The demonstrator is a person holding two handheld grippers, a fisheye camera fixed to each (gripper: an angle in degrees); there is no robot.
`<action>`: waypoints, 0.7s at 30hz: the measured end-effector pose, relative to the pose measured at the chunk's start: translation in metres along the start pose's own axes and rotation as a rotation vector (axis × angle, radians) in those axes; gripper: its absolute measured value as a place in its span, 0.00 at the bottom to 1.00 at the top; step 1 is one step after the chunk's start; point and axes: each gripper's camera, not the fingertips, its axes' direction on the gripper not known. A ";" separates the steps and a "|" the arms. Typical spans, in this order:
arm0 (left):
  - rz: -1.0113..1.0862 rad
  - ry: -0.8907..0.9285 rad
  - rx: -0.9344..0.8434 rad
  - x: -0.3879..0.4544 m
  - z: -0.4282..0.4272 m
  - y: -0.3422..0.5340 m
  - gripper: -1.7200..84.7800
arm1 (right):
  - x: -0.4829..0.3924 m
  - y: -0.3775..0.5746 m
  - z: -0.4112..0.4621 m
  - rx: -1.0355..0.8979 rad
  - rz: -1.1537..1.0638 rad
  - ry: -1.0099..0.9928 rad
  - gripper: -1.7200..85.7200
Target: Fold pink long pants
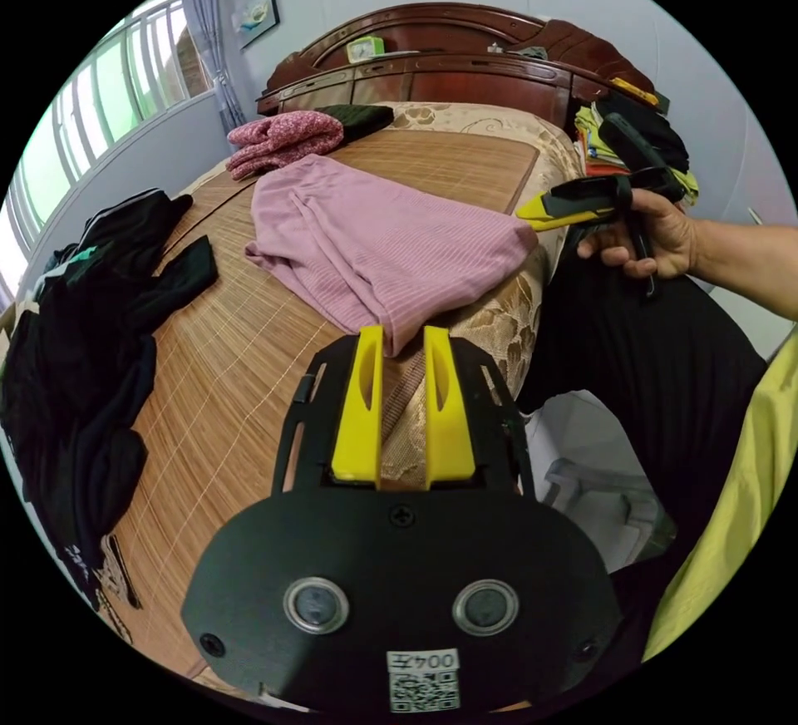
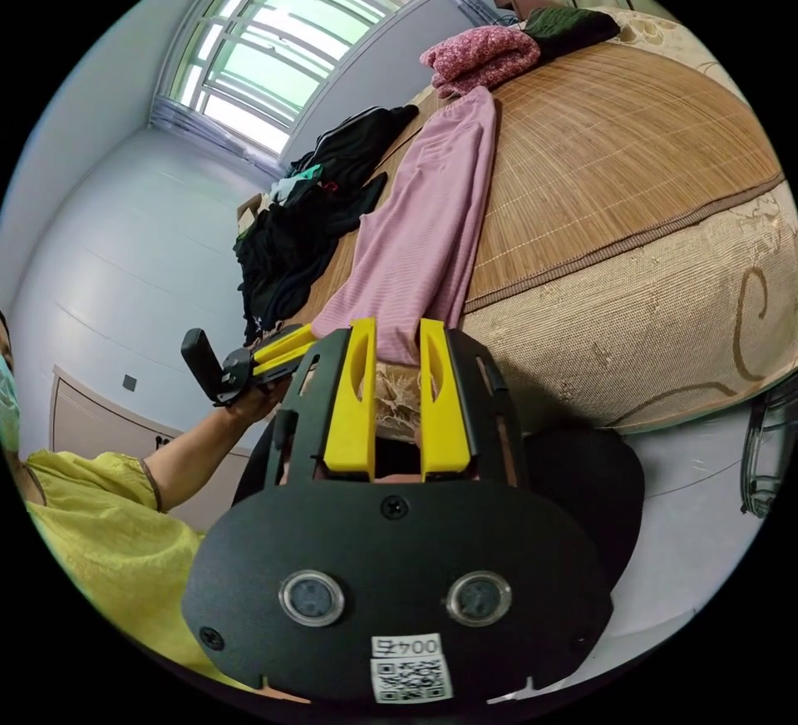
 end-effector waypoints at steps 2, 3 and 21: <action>0.020 -0.007 -0.002 -0.001 -0.003 -0.009 0.08 | -0.007 -0.001 0.004 -0.026 -0.014 0.050 0.09; 0.037 -0.014 -0.007 -0.002 -0.005 -0.015 0.07 | -0.009 -0.002 0.005 -0.032 -0.019 0.069 0.09; 0.031 0.096 -0.126 -0.057 -0.054 -0.041 0.03 | -0.061 -0.022 0.000 0.009 -0.042 0.251 0.08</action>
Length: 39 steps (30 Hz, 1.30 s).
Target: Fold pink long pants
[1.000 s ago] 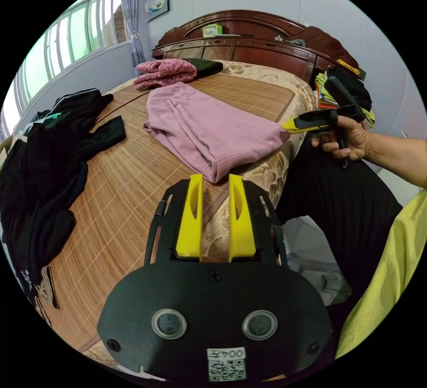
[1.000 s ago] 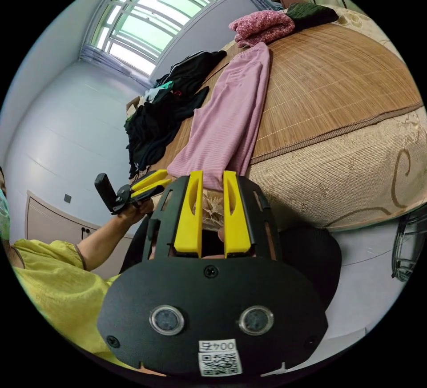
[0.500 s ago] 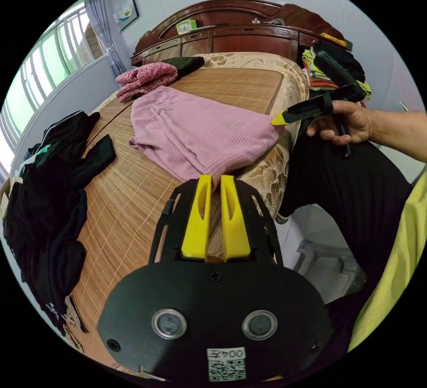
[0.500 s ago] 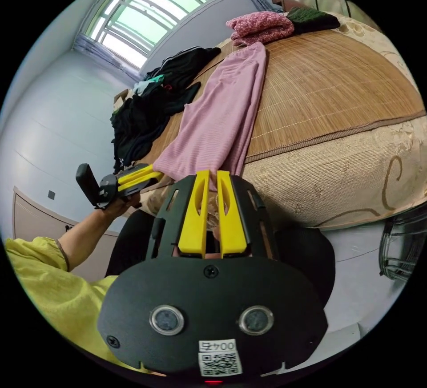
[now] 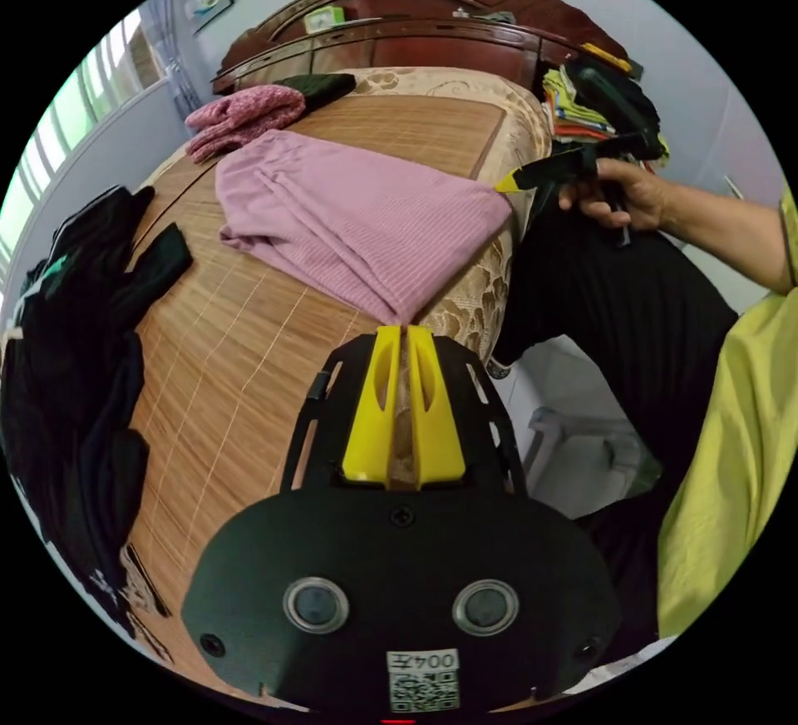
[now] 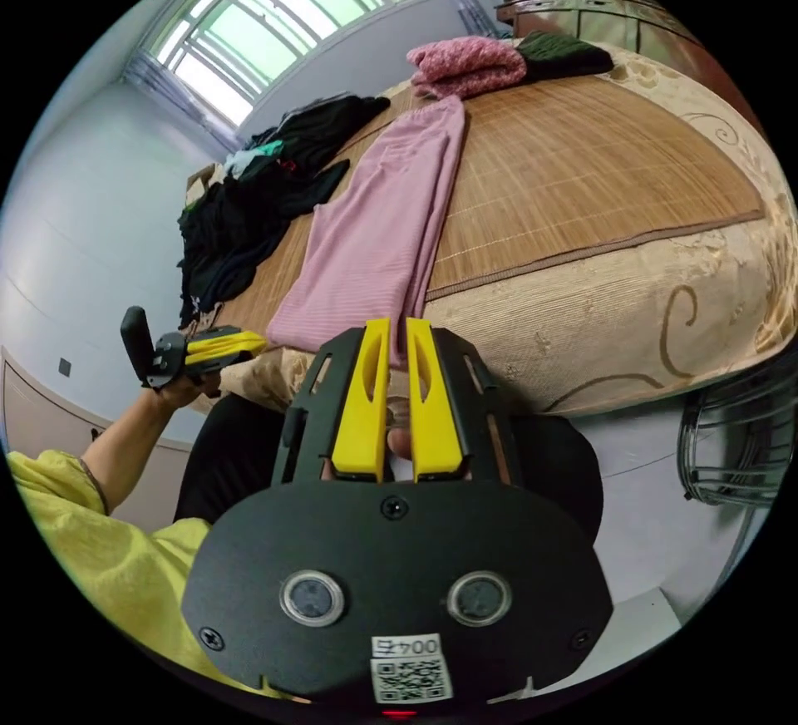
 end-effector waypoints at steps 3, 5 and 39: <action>-0.150 0.048 0.099 -0.026 -0.037 0.004 0.02 | -0.012 -0.005 -0.008 0.075 0.004 0.003 0.08; -0.186 0.079 0.172 -0.030 -0.053 -0.012 0.02 | -0.036 -0.015 -0.002 0.100 -0.061 0.051 0.08; -0.281 -0.066 -0.279 -0.035 -0.004 -0.233 0.02 | -0.204 -0.321 0.189 -0.871 -0.310 0.255 0.01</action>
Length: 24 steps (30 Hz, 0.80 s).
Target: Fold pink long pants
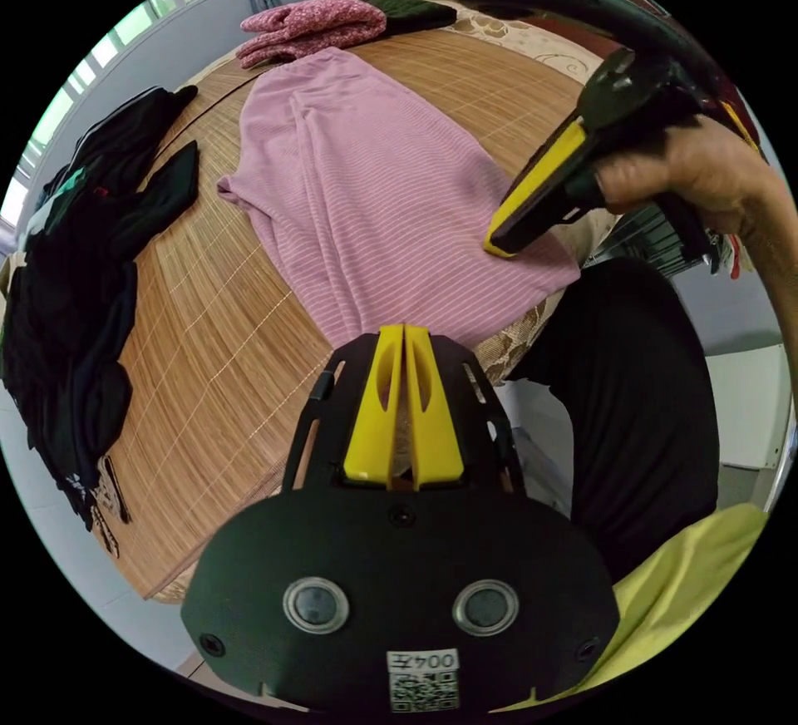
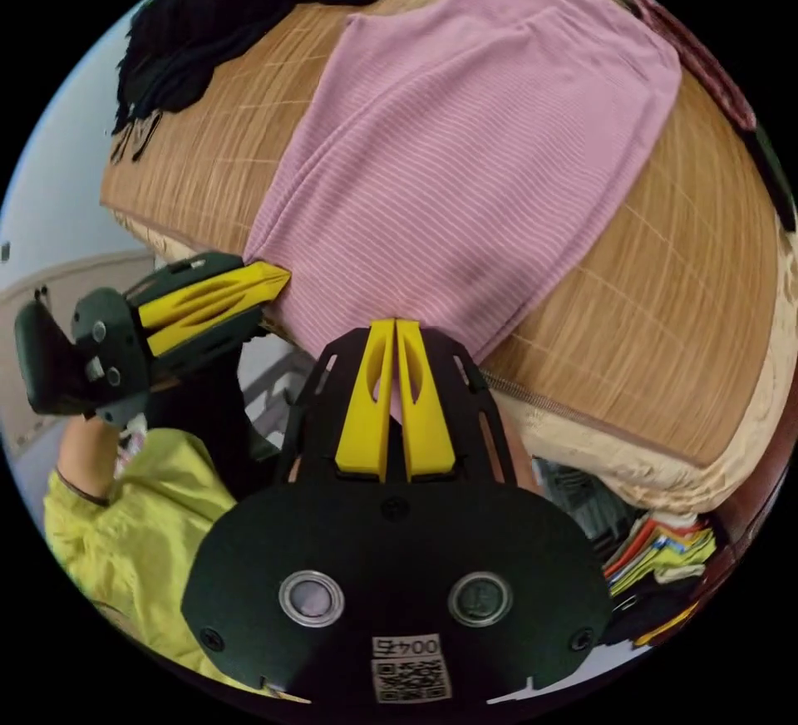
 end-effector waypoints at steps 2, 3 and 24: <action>-0.005 0.019 -0.007 -0.004 -0.003 -0.009 0.02 | 0.005 -0.018 -0.007 -0.019 0.030 -0.054 0.01; -0.005 0.030 -0.011 -0.006 -0.005 -0.014 0.02 | 0.006 -0.021 -0.009 -0.016 0.033 -0.061 0.01; 0.088 -0.145 -0.202 0.028 -0.034 -0.129 0.02 | -0.026 -0.103 -0.063 0.017 0.001 0.000 0.01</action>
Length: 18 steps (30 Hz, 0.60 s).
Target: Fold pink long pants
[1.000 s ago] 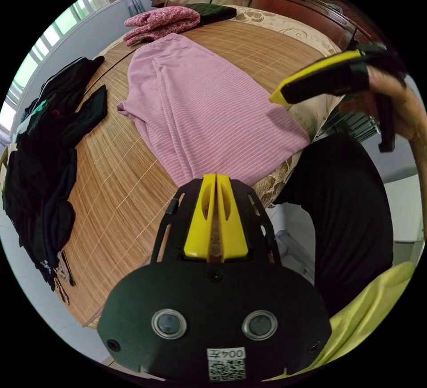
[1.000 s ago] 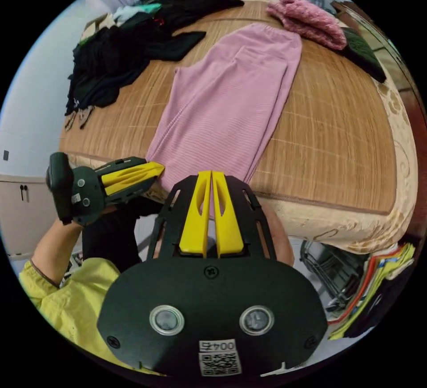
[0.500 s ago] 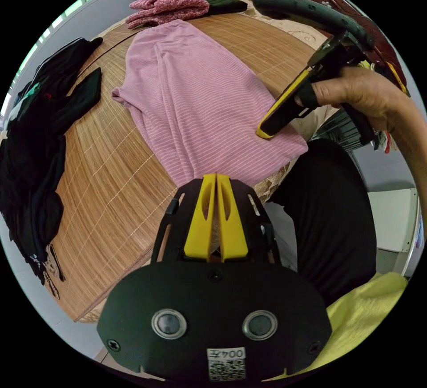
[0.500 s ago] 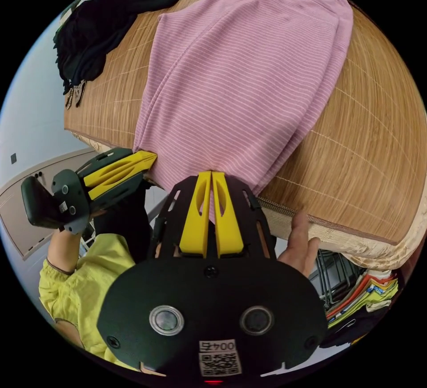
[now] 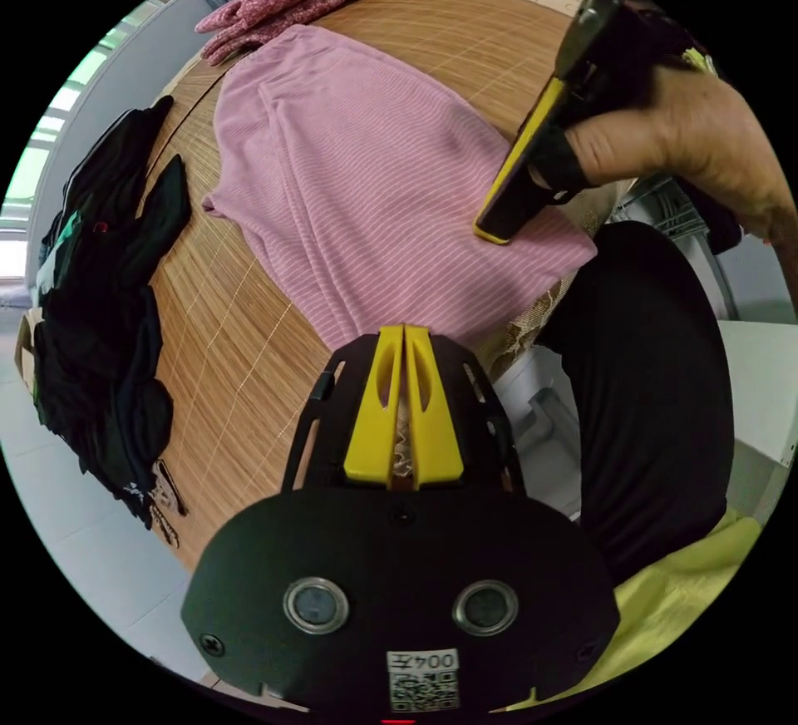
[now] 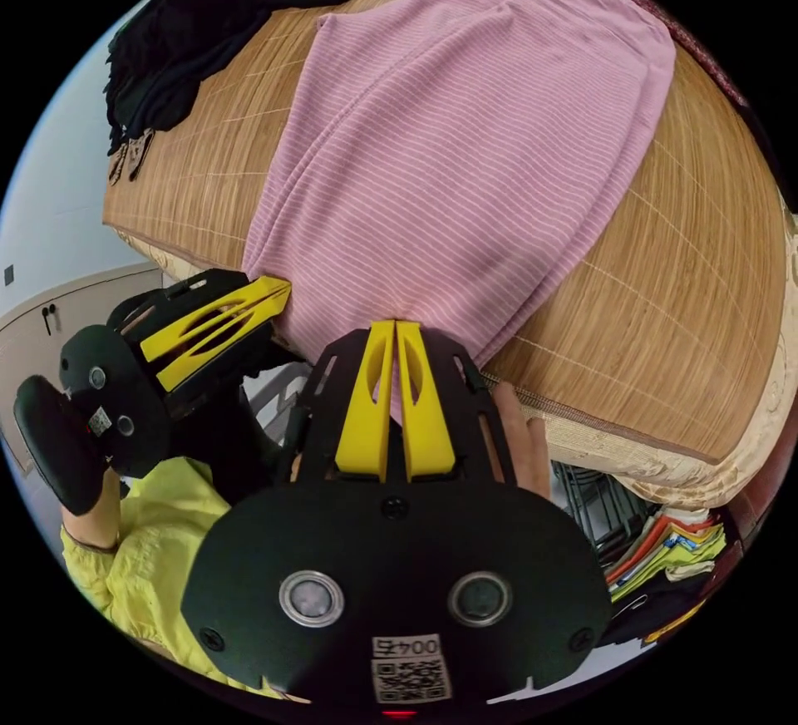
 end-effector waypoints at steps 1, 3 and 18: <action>-0.004 0.011 -0.020 -0.003 -0.002 -0.007 0.02 | -0.003 -0.002 -0.002 0.009 -0.003 0.010 0.01; -0.310 0.151 -0.124 -0.031 0.000 -0.026 0.02 | -0.008 -0.003 -0.005 0.028 -0.008 0.023 0.01; -0.177 0.107 -0.103 -0.031 0.010 -0.034 0.02 | -0.044 -0.018 -0.025 0.068 -0.048 0.127 0.01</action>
